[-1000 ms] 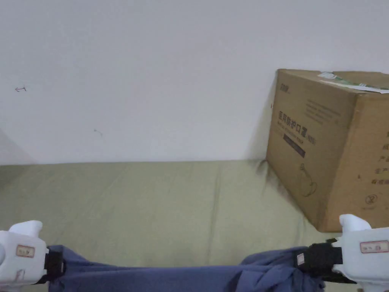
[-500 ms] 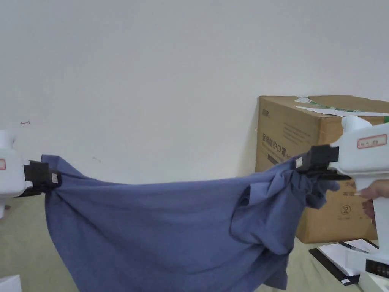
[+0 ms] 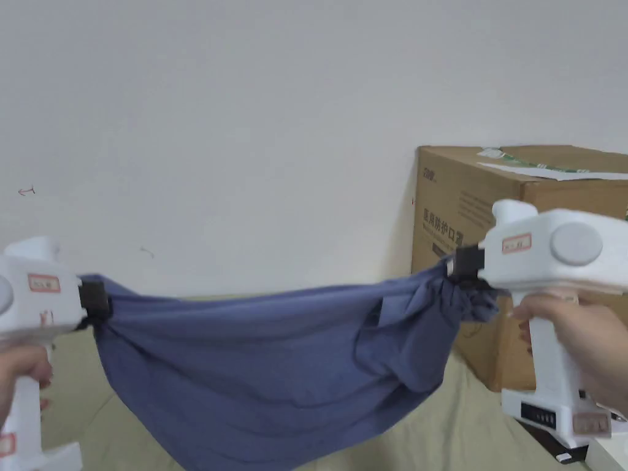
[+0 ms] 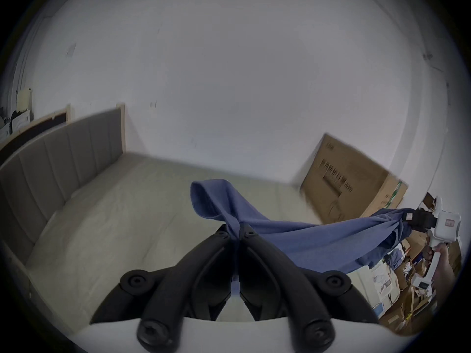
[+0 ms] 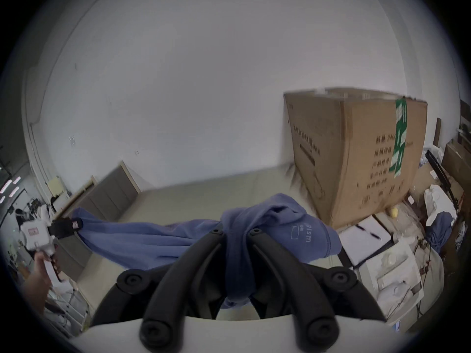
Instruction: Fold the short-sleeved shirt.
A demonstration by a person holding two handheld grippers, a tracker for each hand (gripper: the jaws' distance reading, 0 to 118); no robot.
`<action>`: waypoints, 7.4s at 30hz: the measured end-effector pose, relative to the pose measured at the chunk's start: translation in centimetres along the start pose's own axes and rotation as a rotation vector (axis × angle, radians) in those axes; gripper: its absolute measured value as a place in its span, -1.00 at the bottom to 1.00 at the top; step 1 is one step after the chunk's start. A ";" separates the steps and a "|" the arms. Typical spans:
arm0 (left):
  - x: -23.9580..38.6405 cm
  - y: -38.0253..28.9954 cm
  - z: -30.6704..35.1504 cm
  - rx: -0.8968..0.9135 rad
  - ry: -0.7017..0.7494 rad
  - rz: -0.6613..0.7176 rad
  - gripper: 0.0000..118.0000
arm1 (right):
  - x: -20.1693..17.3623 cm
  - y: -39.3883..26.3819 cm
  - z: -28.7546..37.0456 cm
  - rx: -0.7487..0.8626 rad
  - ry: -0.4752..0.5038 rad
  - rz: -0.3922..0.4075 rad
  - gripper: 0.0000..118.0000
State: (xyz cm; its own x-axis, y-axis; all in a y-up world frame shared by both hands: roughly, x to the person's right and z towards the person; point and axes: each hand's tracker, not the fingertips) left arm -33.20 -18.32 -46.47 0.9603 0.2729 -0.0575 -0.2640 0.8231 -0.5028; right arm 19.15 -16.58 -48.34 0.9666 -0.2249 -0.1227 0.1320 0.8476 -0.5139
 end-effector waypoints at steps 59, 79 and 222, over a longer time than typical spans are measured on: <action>-9.1 -26.1 -5.0 -0.600 0.160 -0.005 0.91 | -4.3 -25.7 14.1 -0.049 0.166 -0.038 -1.00; -6.0 -27.2 1.7 -0.247 -0.065 0.073 -0.97 | 4.9 -14.4 -9.9 -0.389 0.037 0.006 -0.02; -9.6 -17.2 -2.8 -0.379 -0.033 0.120 -1.00 | -6.0 -23.6 9.1 0.010 0.101 0.149 -1.00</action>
State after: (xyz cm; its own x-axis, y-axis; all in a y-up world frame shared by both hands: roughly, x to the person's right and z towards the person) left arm -37.60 -36.53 -39.68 0.9195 0.3770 -0.1109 -0.3166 0.5435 -0.7774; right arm 12.20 -30.90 -27.76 0.9488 -0.1433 -0.2813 -0.0079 0.8800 -0.4750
